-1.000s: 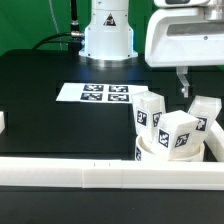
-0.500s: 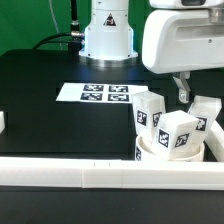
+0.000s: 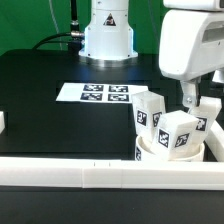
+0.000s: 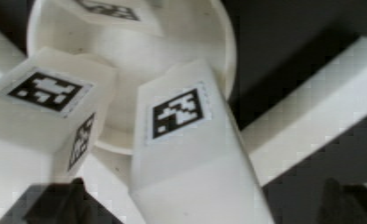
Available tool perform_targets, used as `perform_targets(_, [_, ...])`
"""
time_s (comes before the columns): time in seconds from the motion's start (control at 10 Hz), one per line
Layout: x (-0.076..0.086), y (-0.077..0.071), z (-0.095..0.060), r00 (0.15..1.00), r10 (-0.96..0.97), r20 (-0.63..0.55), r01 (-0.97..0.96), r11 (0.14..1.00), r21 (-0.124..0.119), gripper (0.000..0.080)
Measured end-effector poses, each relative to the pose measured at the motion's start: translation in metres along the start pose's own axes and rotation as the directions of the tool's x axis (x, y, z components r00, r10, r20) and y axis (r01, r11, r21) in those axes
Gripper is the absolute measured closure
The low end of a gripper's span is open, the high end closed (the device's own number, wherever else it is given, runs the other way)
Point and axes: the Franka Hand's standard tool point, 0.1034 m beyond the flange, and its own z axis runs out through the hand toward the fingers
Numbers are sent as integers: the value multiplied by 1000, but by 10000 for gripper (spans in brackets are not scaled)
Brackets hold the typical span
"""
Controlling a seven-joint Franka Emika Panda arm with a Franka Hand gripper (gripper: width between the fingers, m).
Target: Assemble stool
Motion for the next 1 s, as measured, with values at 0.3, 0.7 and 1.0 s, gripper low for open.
perform_targets(0.3, [-7, 6, 4, 982, -188, 27, 189, 982, -11, 151])
perform_targets(0.7, [-4, 2, 8, 961, -275, 39, 276, 961, -19, 151])
perform_targets(1.0, [-7, 4, 13, 963, -265, 41, 266, 964, -17, 178])
